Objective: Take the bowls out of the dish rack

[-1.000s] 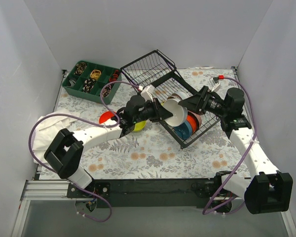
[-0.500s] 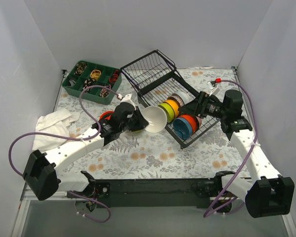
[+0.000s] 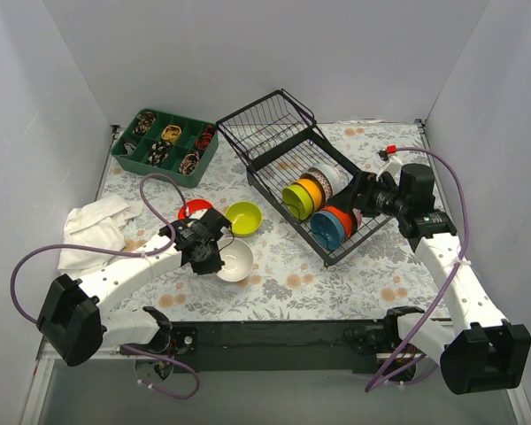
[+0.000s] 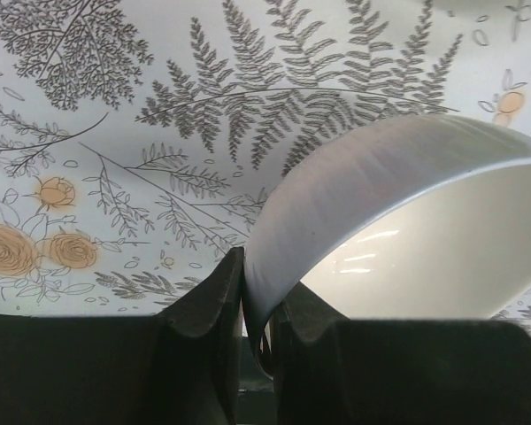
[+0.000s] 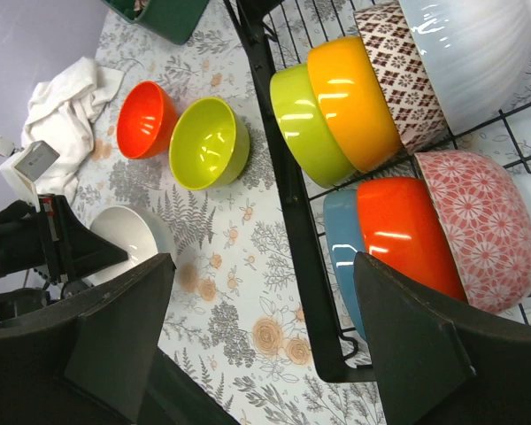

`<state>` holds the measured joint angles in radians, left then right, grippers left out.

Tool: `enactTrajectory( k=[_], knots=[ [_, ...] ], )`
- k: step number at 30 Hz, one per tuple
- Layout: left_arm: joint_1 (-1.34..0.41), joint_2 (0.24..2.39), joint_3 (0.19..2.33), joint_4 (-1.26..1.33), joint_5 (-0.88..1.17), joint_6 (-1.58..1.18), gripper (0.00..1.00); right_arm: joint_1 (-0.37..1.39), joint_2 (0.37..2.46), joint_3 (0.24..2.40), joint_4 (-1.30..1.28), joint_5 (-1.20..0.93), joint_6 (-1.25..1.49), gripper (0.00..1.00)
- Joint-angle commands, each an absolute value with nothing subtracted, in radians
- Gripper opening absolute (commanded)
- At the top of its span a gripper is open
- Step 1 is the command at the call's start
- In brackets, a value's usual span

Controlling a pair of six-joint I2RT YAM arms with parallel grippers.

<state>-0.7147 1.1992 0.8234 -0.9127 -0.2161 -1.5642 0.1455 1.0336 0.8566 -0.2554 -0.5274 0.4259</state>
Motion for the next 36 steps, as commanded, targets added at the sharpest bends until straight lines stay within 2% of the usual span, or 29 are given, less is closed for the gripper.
enactTrajectory(
  k=[1, 6, 14, 16, 17, 20, 21, 23, 24, 27, 30, 32, 36],
  knots=[
    [-0.663, 1.213, 0.816, -0.950, -0.233, -1.554, 0.00, 0.143, 1.012, 0.899, -0.282, -0.477, 0.367, 0.90],
    [-0.542, 1.204, 0.735, -0.836, -0.129, -1.488, 0.00, 0.141, 1.005, 0.871, -0.284, -0.477, 0.357, 0.90],
    [-0.502, 1.253, 0.669, -0.739, -0.043, -1.483, 0.14, 0.135, 1.023, 0.905, -0.307, -0.454, 0.284, 0.90],
    [-0.500, 1.243, 0.658, -0.733, -0.038, -1.491, 0.22, 0.135, 1.034, 0.920, -0.314, -0.451, 0.264, 0.90],
    [-0.502, 1.233, 0.658, -0.733, -0.038, -1.499, 0.32, 0.137, 1.045, 0.936, -0.313, -0.449, 0.259, 0.90],
    [-0.502, 1.189, 0.678, -0.758, -0.049, -1.509, 0.48, 0.135, 1.071, 0.968, -0.314, -0.434, 0.238, 0.90],
    [-0.502, 1.177, 0.684, -0.778, -0.063, -1.514, 0.58, 0.135, 1.080, 0.976, -0.314, -0.428, 0.232, 0.90],
    [-0.502, 1.141, 0.707, -0.801, -0.075, -1.520, 0.67, 0.135, 1.113, 1.008, -0.314, -0.410, 0.219, 0.90],
    [-0.502, 1.129, 0.715, -0.827, -0.092, -1.528, 0.78, 0.135, 1.126, 1.021, -0.313, -0.400, 0.213, 0.91],
    [-0.502, 1.062, 0.753, -0.879, -0.127, -1.537, 0.93, 0.133, 1.192, 1.077, -0.314, -0.410, 0.178, 0.92],
    [-0.502, 0.985, 0.793, -0.922, -0.162, -1.554, 0.98, 0.133, 1.253, 1.129, -0.314, -0.394, 0.138, 0.95],
    [-0.500, 0.918, 0.810, -0.930, -0.195, -1.559, 0.98, 0.132, 1.296, 1.158, -0.314, -0.384, 0.103, 0.98],
    [-0.502, 0.791, 0.812, -0.917, -0.258, -1.560, 0.98, 0.123, 1.371, 1.226, -0.314, -0.373, 0.051, 0.99]
  ],
)
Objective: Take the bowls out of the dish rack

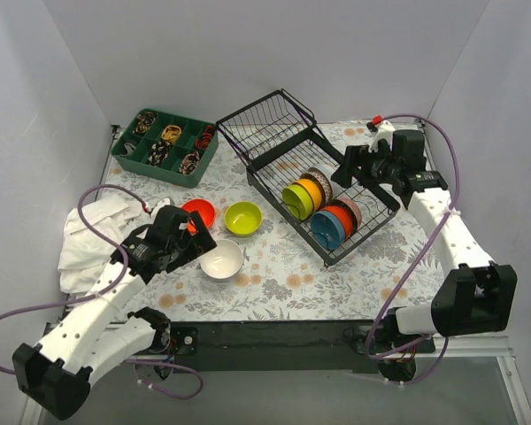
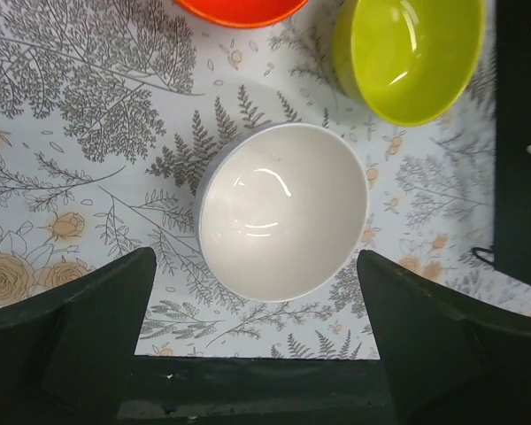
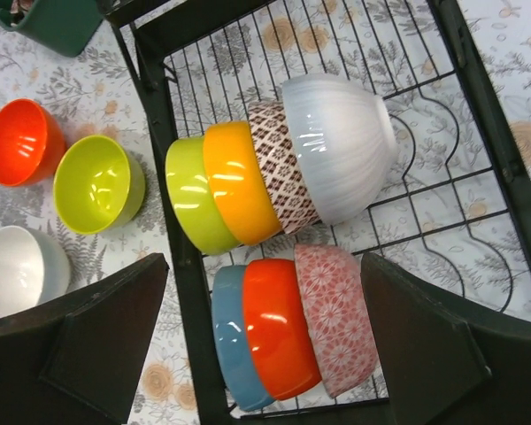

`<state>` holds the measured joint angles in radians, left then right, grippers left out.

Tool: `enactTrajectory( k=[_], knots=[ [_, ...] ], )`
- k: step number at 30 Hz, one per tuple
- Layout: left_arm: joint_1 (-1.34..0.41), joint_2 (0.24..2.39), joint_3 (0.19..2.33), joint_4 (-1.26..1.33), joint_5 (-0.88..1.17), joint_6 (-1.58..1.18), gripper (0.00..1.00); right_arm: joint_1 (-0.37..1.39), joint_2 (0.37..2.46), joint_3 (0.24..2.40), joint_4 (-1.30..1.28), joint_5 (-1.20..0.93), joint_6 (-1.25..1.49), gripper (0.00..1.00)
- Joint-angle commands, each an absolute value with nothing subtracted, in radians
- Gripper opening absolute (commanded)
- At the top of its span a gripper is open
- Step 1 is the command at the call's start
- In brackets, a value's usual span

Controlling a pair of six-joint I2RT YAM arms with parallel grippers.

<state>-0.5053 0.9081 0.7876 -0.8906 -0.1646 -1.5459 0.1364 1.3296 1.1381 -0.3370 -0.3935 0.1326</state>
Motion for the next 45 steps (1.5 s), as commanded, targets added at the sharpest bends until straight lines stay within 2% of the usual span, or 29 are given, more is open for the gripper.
enactTrajectory(
  k=[1, 10, 17, 36, 45],
  knots=[
    [-0.500, 0.760, 0.807, -0.913, -0.270, -1.560, 0.98, 0.121, 1.406, 1.247, -0.313, -0.385, 0.043, 0.99],
    [-0.502, 0.360, 0.683, -0.758, -0.294, -1.528, 0.98, 0.087, 1.632, 1.353, -0.314, -0.526, 0.012, 0.99],
    [-0.502, 0.177, 0.611, -0.719, -0.322, -1.534, 0.98, 0.081, 1.752, 1.416, -0.310, -0.580, 0.003, 0.99],
    [-0.502, 0.230, 0.598, -0.701, -0.293, -1.516, 0.98, 0.060, 1.934, 1.480, -0.282, -0.704, -0.051, 0.99],
    [-0.500, 0.238, 0.595, -0.693, -0.281, -1.511, 0.98, 0.055, 1.967, 1.463, -0.282, -0.839, -0.080, 0.91]
  ],
)
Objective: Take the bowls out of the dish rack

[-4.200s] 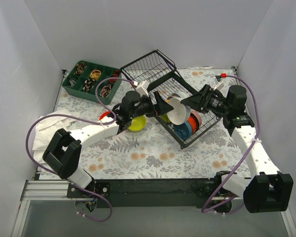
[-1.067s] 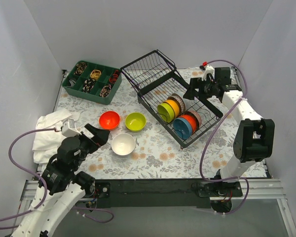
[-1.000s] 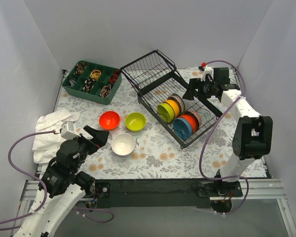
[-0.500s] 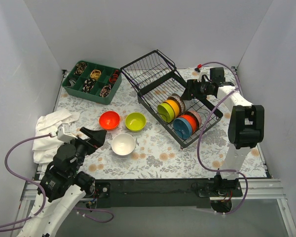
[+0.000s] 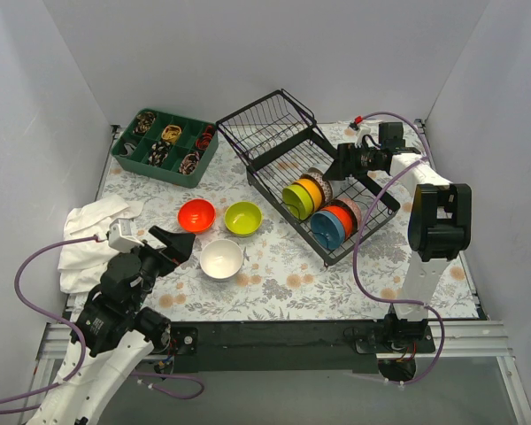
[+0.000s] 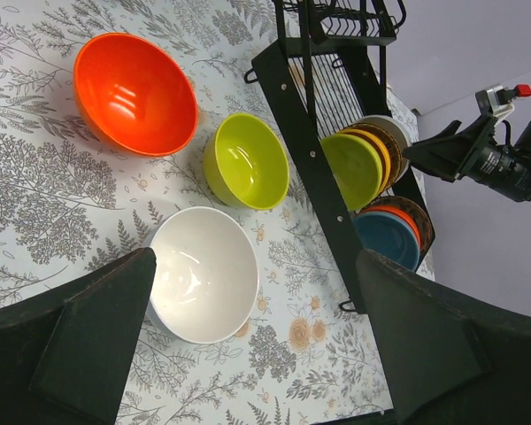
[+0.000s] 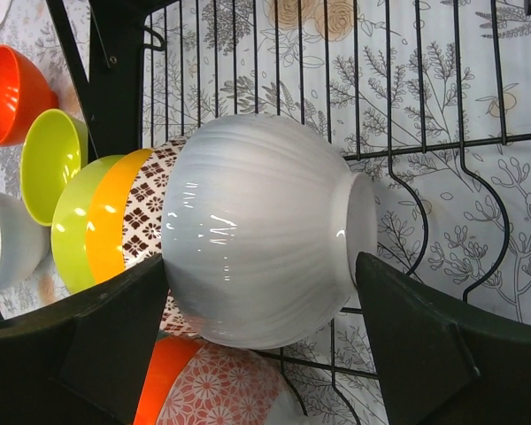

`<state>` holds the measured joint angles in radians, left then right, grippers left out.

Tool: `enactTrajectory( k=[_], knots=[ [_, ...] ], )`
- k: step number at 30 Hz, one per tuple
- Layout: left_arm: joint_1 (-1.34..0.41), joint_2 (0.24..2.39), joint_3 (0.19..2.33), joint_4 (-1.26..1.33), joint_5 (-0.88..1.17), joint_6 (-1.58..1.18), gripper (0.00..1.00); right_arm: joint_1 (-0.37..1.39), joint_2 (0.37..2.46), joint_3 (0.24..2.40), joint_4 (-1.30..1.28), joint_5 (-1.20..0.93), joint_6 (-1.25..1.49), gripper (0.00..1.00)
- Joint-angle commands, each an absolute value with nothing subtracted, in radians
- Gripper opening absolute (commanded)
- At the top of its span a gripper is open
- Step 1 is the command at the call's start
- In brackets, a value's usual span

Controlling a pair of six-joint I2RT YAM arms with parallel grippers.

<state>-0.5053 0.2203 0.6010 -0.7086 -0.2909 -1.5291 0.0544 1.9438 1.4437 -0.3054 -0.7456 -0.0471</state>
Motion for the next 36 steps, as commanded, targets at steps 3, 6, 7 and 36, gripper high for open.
enactTrajectory(
  k=[3, 6, 7, 36],
  knots=[
    [-0.502, 0.241, 0.595, -0.692, -0.278, -1.509, 0.98, 0.055, 1.964, 1.462, -0.282, -0.867, -0.078, 0.83],
    [-0.502, 0.241, 0.594, -0.690, -0.276, -1.506, 0.98, 0.055, 1.948, 1.460, -0.282, -0.859, -0.074, 0.73],
    [-0.500, 0.241, 0.594, -0.689, -0.276, -1.508, 0.98, 0.055, 1.944, 1.460, -0.285, -0.853, -0.072, 0.66],
    [-0.502, 0.232, 0.586, -0.673, -0.256, -1.496, 0.98, 0.087, 1.706, 1.443, -0.301, -0.529, -0.019, 0.03]
  ],
)
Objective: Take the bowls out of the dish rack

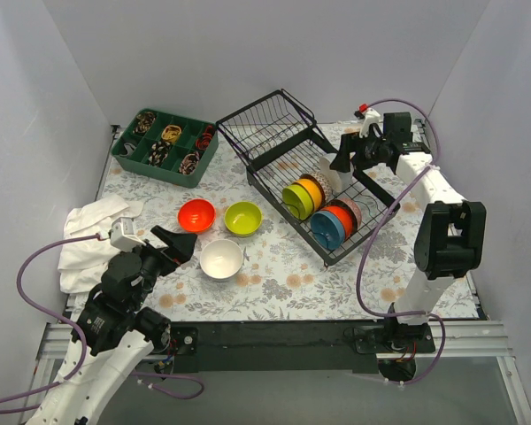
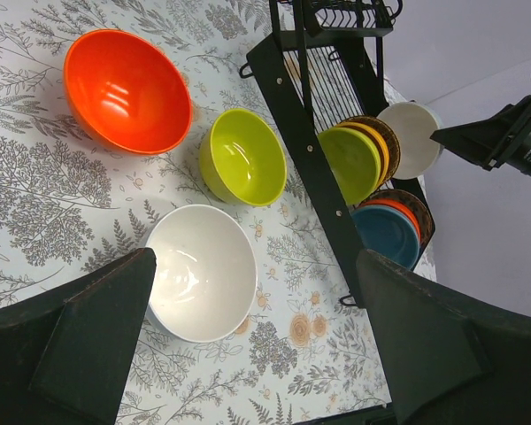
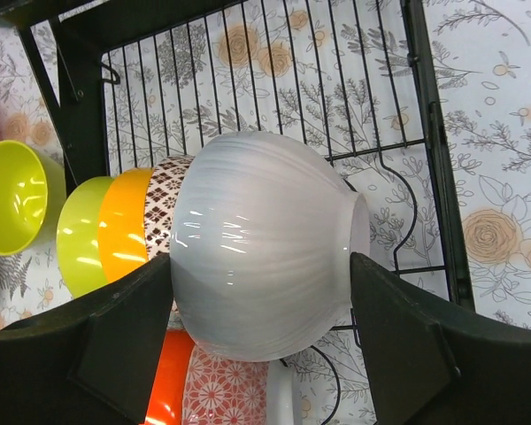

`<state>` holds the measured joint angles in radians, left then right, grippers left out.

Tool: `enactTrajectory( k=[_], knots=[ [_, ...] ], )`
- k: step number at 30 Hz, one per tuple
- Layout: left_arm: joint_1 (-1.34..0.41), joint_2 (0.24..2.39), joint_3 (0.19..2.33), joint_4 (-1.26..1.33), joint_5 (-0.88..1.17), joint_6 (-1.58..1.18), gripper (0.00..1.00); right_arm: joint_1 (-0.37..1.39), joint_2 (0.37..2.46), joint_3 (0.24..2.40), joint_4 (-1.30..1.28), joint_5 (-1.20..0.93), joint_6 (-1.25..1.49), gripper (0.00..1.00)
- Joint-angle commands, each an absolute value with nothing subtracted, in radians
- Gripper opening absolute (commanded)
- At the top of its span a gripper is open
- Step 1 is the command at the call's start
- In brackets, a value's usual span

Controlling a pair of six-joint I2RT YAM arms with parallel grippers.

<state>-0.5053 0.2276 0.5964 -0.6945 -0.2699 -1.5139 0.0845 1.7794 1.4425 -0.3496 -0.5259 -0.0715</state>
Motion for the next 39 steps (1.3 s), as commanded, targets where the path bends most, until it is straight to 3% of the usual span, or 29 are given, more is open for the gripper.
enactTrajectory(
  k=[1, 19, 27, 39],
  knots=[
    [-0.502, 0.232, 0.584, -0.673, -0.255, -1.494, 0.98, 0.086, 1.700, 1.437, -0.298, -0.522, -0.011, 0.02],
    [-0.500, 0.325, 0.542, -0.522, -0.123, -1.414, 0.98, 0.084, 1.530, 1.362, -0.259, -0.486, 0.162, 0.01],
    [-0.500, 0.546, 0.557, -0.301, -0.002, -1.396, 0.98, 0.084, 1.410, 1.289, -0.201, -0.474, 0.316, 0.01],
    [-0.506, 0.916, 0.655, 0.038, 0.207, -1.476, 0.98, 0.086, 1.230, 1.045, 0.034, -0.686, 0.615, 0.01]
  ],
)
